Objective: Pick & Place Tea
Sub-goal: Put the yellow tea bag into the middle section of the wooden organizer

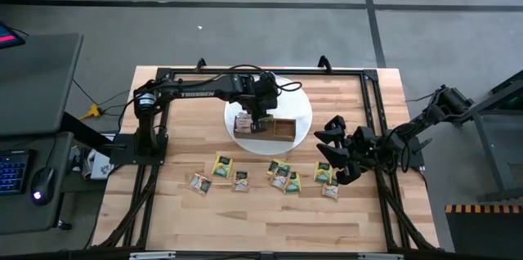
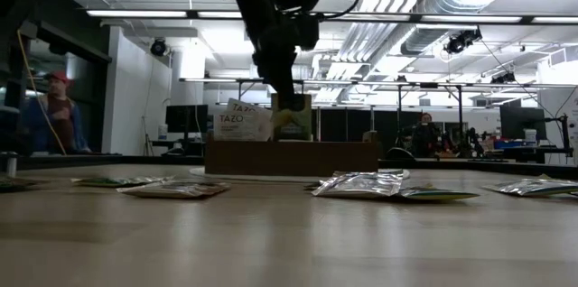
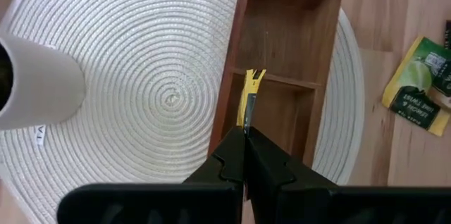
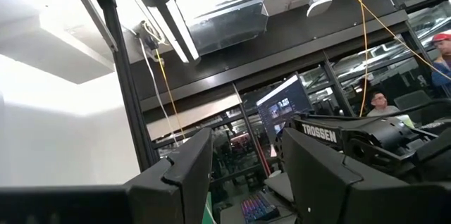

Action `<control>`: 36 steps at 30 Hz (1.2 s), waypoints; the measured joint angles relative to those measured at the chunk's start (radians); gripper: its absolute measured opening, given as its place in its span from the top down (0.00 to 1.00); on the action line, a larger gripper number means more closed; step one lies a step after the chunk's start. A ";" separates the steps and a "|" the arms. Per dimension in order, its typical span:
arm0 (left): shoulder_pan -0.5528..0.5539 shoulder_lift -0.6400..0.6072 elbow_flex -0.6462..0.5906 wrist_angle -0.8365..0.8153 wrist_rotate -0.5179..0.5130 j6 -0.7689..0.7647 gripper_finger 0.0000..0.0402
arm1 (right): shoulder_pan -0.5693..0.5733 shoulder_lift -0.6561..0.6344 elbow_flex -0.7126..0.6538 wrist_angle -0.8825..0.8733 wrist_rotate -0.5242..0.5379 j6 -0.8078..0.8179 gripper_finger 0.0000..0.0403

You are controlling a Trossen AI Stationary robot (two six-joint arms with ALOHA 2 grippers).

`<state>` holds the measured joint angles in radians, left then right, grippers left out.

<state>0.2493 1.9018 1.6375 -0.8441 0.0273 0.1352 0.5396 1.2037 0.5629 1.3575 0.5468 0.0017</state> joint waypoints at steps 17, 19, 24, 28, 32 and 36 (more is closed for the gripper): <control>0.000 0.000 0.000 0.010 0.050 0.000 1.00 | 0.000 0.000 0.000 0.000 0.000 0.001 0.58; 0.000 0.003 0.000 0.010 0.050 -0.001 1.00 | 0.000 0.000 0.000 0.000 0.000 0.005 0.58; 0.000 0.046 -0.006 -0.018 0.076 -0.008 1.00 | 0.000 0.000 0.000 0.001 -0.001 0.017 0.58; -0.001 0.078 -0.003 -0.005 0.071 -0.015 1.00 | 0.000 0.000 0.000 0.000 -0.001 0.022 0.58; -0.001 0.072 0.001 0.019 0.049 -0.016 1.00 | 0.000 0.000 0.000 0.000 -0.003 0.024 0.58; 0.000 0.075 -0.001 0.003 0.024 -0.017 1.00 | 0.000 0.000 0.000 0.000 -0.003 0.024 0.58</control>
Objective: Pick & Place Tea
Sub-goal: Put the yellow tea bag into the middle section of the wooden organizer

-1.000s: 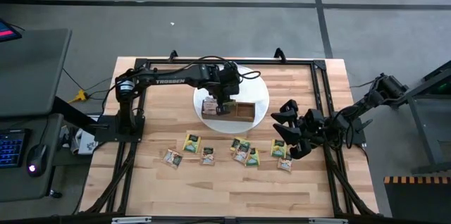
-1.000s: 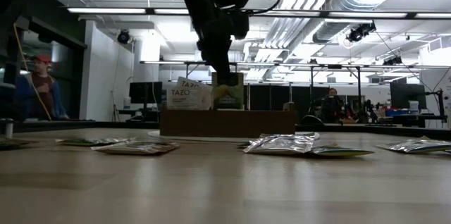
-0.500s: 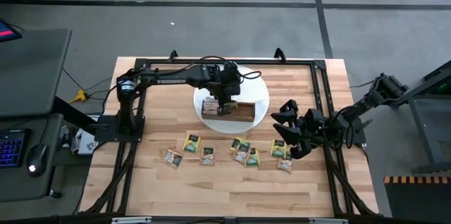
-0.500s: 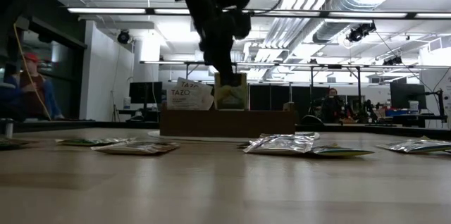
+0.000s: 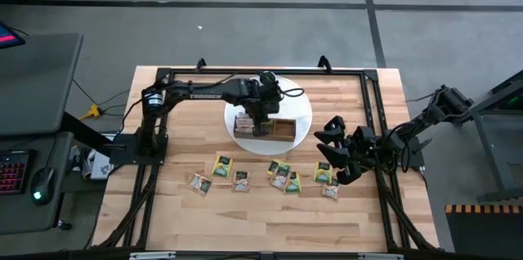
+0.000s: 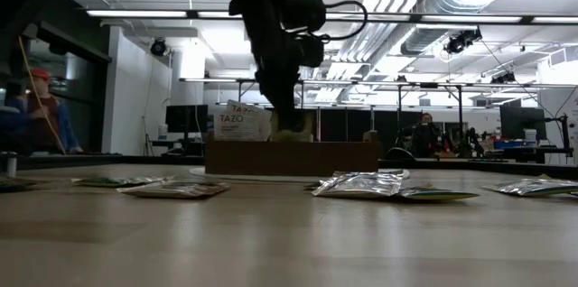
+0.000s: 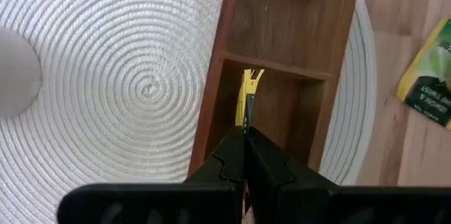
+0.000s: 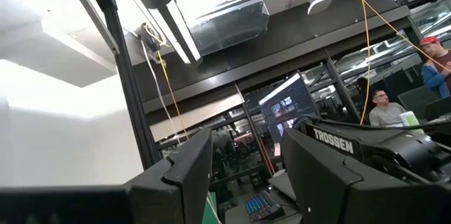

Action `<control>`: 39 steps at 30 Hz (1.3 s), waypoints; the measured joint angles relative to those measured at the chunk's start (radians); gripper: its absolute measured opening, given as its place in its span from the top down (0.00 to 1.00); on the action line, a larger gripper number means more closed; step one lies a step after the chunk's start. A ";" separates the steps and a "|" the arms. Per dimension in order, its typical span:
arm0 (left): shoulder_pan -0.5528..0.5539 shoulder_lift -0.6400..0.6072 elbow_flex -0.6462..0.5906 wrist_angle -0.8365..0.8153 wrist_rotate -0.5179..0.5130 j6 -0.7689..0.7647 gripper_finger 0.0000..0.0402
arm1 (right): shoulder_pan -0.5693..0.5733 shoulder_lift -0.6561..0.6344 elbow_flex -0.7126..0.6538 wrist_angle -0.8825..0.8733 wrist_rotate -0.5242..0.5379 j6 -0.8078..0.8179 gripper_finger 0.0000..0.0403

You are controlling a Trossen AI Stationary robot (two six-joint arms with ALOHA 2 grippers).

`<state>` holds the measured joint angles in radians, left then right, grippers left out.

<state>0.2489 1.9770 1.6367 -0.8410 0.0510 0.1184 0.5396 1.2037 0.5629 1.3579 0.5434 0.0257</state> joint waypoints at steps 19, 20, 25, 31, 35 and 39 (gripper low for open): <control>0.000 -0.017 0.016 -0.054 -0.003 0.018 0.61 | 0.000 0.000 0.000 -0.015 0.003 0.000 0.58; 0.000 -0.018 0.028 -0.075 -0.004 0.018 0.59 | 0.000 0.000 0.000 -0.015 0.003 0.000 0.58; 0.000 -0.018 0.102 -0.191 -0.009 0.018 0.56 | 0.000 0.000 0.000 -0.034 0.004 0.000 0.58; 0.000 -0.118 0.130 -0.227 -0.026 0.006 0.55 | -0.001 0.000 0.095 -0.287 0.063 -0.012 0.58; -0.001 -0.208 0.127 -0.241 -0.029 -0.026 0.55 | -0.011 0.000 0.234 -0.585 0.083 -0.021 0.58; -0.001 -0.352 0.033 -0.193 -0.037 -0.090 0.55 | -0.030 0.000 0.370 -0.891 0.085 0.049 0.58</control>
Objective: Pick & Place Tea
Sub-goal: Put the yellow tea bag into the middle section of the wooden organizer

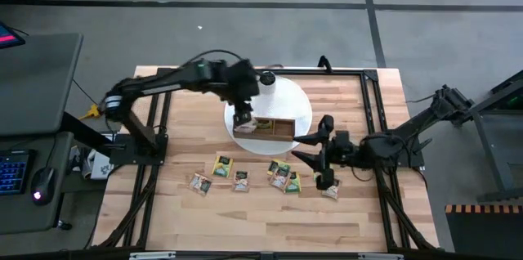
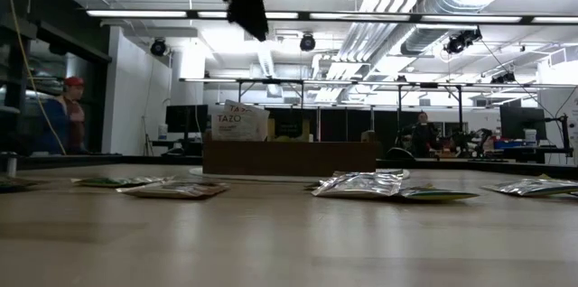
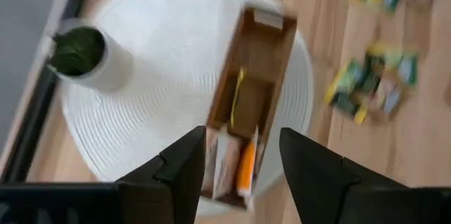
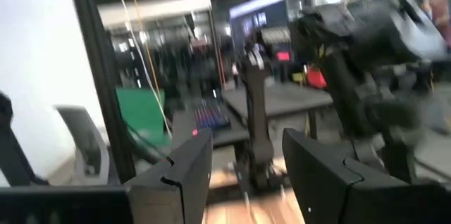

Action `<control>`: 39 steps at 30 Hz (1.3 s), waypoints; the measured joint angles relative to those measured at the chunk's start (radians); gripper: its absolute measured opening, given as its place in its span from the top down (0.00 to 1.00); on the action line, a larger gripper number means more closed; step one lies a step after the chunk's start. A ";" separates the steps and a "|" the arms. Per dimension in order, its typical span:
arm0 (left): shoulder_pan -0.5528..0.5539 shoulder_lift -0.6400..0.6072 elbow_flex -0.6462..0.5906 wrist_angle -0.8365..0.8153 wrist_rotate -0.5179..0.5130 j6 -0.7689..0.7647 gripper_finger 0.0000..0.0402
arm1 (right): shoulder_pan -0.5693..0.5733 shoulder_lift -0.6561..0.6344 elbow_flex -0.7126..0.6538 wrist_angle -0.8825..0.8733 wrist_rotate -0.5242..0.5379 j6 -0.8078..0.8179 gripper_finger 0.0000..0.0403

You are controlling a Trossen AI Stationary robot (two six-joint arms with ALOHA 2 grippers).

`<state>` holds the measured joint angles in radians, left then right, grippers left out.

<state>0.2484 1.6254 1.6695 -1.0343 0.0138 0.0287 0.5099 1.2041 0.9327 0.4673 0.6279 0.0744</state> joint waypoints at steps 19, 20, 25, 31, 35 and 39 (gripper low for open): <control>-0.145 -0.725 -0.939 0.442 -0.097 -0.600 0.55 | -0.119 0.349 0.225 -0.267 -0.157 0.245 0.87; -0.152 -0.730 -0.954 0.429 -0.106 -0.616 0.55 | -0.127 0.381 0.241 -0.265 -0.173 0.249 0.93; -0.172 -0.729 -1.005 0.447 -0.110 -0.694 0.55 | -0.177 0.543 0.356 -0.269 -0.217 0.277 0.98; -0.172 -0.709 -1.078 0.536 -0.079 -0.762 0.55 | -0.229 0.724 0.506 -0.380 -0.265 0.338 1.00; -0.172 -0.710 -1.150 0.603 -0.047 -0.803 0.55 | -0.248 0.818 0.583 -0.456 -0.284 0.384 1.00; -0.173 -0.715 -1.231 0.691 0.003 -0.857 0.55 | -0.254 0.897 0.629 -0.474 -0.308 0.430 1.00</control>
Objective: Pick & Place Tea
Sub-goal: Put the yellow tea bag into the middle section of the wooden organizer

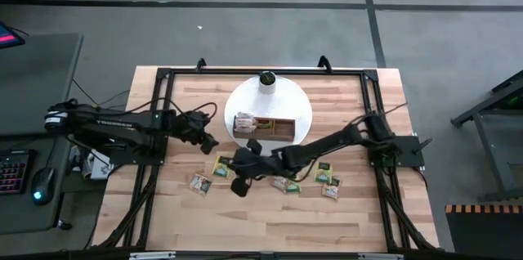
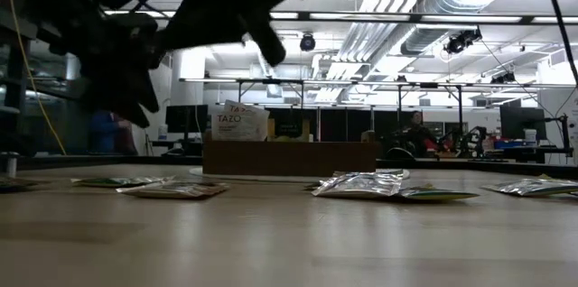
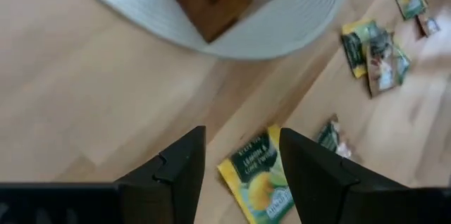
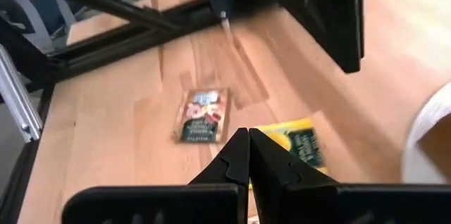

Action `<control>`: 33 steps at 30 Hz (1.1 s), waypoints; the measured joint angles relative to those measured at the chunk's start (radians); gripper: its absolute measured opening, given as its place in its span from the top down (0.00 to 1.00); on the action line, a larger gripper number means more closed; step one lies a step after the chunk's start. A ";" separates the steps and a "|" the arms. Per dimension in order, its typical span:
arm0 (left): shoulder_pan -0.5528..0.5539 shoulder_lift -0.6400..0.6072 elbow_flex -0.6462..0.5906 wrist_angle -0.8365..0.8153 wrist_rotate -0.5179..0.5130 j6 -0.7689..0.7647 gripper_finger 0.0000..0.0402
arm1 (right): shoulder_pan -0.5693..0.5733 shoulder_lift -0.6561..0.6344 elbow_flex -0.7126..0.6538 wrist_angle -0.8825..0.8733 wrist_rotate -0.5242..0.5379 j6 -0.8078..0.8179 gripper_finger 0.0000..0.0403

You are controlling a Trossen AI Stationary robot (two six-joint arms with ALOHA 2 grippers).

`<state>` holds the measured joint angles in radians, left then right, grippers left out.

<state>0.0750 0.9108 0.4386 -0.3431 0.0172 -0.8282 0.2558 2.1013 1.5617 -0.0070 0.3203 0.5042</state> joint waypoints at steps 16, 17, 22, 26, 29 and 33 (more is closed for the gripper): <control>-0.104 0.001 -0.063 -0.018 -0.042 -0.113 0.55 | -0.052 0.182 0.072 -0.004 -0.104 0.150 1.00; -0.104 0.001 -0.063 -0.022 -0.042 -0.116 0.55 | -0.056 0.182 0.075 0.002 -0.111 0.148 1.00; -0.103 0.001 -0.063 -0.026 -0.037 -0.117 0.55 | -0.068 0.182 0.075 0.007 -0.155 0.083 1.00; -0.103 0.001 -0.063 -0.026 -0.028 -0.119 0.55 | -0.064 0.190 0.075 0.004 -0.154 0.056 1.00; -0.103 0.001 -0.063 -0.025 -0.029 -0.119 0.55 | -0.064 0.202 0.074 0.031 -0.174 0.044 1.00; -0.102 0.001 -0.063 -0.025 -0.033 -0.119 0.55 | -0.064 0.233 0.115 -0.001 -0.204 0.022 1.00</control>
<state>-0.0265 0.9123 0.3752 -0.3685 -0.0154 -0.9474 0.1917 2.3347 1.6766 -0.0078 0.1159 0.5263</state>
